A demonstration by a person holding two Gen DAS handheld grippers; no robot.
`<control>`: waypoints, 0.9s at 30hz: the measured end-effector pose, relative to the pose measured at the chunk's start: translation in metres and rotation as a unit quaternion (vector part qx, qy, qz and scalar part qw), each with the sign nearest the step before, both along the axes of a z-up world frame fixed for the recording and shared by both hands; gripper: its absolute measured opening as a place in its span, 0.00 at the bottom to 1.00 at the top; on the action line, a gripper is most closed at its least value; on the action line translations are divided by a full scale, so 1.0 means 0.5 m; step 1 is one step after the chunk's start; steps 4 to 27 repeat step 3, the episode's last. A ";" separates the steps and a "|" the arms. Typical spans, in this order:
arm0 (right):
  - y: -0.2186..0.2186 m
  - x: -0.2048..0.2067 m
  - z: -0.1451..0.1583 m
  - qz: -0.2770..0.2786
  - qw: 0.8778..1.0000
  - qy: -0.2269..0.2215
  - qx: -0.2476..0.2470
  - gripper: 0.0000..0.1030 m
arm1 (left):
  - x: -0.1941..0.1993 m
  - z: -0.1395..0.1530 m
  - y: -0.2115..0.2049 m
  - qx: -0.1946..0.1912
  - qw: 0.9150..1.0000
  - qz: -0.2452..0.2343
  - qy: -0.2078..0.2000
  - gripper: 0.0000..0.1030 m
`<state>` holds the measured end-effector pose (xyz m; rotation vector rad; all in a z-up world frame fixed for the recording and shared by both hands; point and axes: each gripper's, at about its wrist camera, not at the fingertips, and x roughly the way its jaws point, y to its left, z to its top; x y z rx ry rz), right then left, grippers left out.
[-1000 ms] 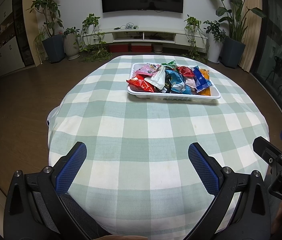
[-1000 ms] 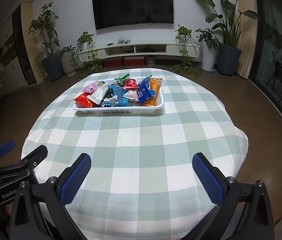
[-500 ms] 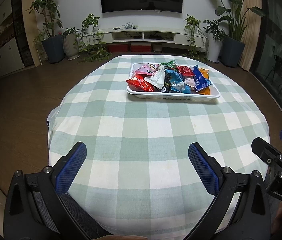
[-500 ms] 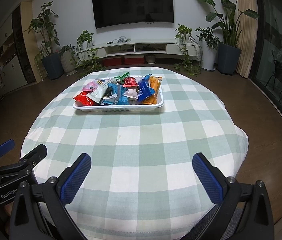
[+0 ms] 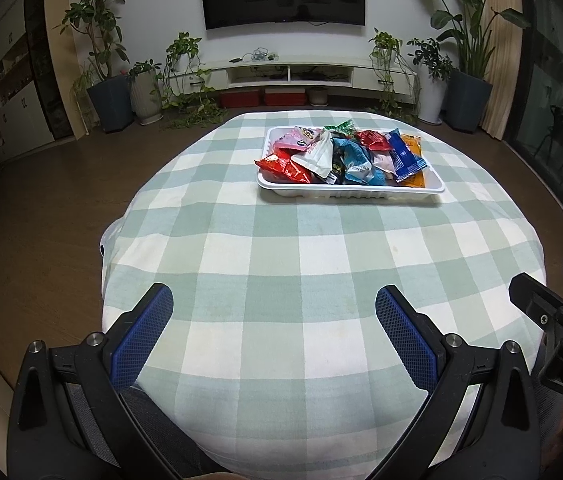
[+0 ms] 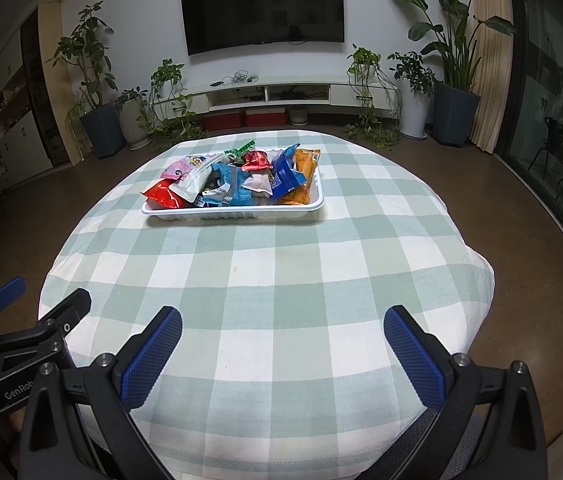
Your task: Organize snacks
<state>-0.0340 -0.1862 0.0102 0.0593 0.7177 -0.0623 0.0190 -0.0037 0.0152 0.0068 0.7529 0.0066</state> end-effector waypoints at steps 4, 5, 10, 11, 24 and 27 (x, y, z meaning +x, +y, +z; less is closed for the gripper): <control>-0.003 -0.027 -0.012 -0.001 1.000 0.006 0.001 1.00 | -0.010 -0.001 0.021 0.001 1.000 0.004 -0.001 1.00; -0.003 -0.027 -0.012 -0.001 1.000 0.006 0.001 1.00 | -0.010 -0.001 0.021 0.001 1.000 0.004 -0.001 1.00; -0.003 -0.027 -0.012 -0.001 1.000 0.006 0.001 1.00 | -0.010 -0.001 0.021 0.001 1.000 0.004 -0.001 1.00; -0.003 -0.027 -0.012 -0.001 1.000 0.006 0.001 1.00 | -0.010 -0.001 0.021 0.001 1.000 0.004 -0.001 1.00; -0.003 -0.027 -0.012 -0.001 1.000 0.006 0.001 1.00 | -0.010 -0.001 0.021 0.001 1.000 0.004 -0.001 1.00; -0.003 -0.027 -0.012 -0.001 1.000 0.006 0.001 1.00 | -0.010 -0.001 0.021 0.001 1.000 0.004 -0.001 1.00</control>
